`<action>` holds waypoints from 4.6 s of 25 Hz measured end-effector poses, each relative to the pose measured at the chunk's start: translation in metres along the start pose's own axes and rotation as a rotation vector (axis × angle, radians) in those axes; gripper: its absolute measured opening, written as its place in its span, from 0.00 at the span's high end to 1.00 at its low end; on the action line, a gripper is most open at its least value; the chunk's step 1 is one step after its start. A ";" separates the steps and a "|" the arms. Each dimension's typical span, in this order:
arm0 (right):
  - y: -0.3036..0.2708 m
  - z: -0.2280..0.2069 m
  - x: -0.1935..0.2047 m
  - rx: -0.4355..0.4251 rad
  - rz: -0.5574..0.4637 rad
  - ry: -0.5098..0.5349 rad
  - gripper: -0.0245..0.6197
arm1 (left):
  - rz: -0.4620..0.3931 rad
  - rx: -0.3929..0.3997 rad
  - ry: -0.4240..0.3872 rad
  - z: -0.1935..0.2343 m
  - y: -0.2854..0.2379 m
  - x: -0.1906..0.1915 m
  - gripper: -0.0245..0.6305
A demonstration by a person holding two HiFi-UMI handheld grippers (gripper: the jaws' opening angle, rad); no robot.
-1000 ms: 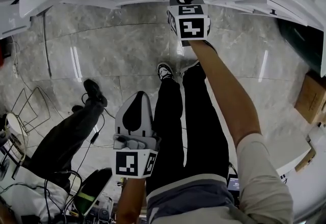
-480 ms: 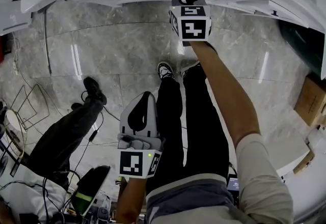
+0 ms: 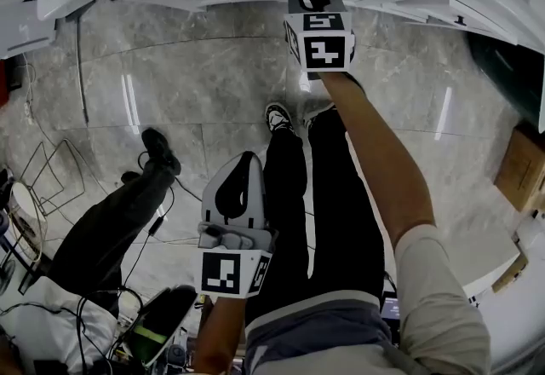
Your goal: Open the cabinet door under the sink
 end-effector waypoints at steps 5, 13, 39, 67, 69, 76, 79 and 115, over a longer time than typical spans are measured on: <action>0.004 0.001 0.004 -0.010 0.002 0.017 0.89 | 0.002 -0.005 -0.004 0.001 0.003 0.005 0.96; 0.015 0.003 0.013 -0.046 0.003 0.040 0.89 | 0.001 -0.005 -0.004 0.003 0.007 0.008 0.96; 0.040 0.009 0.037 -0.130 0.019 0.100 0.89 | -0.042 -0.017 0.051 -0.029 0.016 0.004 0.96; 0.086 0.007 0.073 -0.216 0.019 0.197 0.89 | -0.054 -0.034 0.025 -0.036 0.028 0.008 0.96; 0.090 0.007 0.076 -0.222 0.022 0.208 0.89 | -0.055 -0.039 0.025 -0.036 0.028 0.007 0.96; 0.111 0.002 0.093 -0.247 0.032 0.231 0.89 | -0.052 -0.039 0.021 -0.044 0.027 0.009 0.96; 0.119 -0.001 0.100 -0.259 0.033 0.229 0.89 | -0.048 -0.034 0.016 -0.049 0.025 0.010 0.96; 0.183 -0.049 0.152 -0.383 0.097 0.337 0.89 | -0.007 -0.007 -0.025 -0.106 -0.011 0.015 0.96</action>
Point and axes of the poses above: the fingertips, and each gripper's own axes: y backward along the fingers, z to its left, x out of its underside, the point moved 4 cm from there along y, backward along the fingers, and after that the axes turned 2 degrees about -z, right-handed, at the moved point
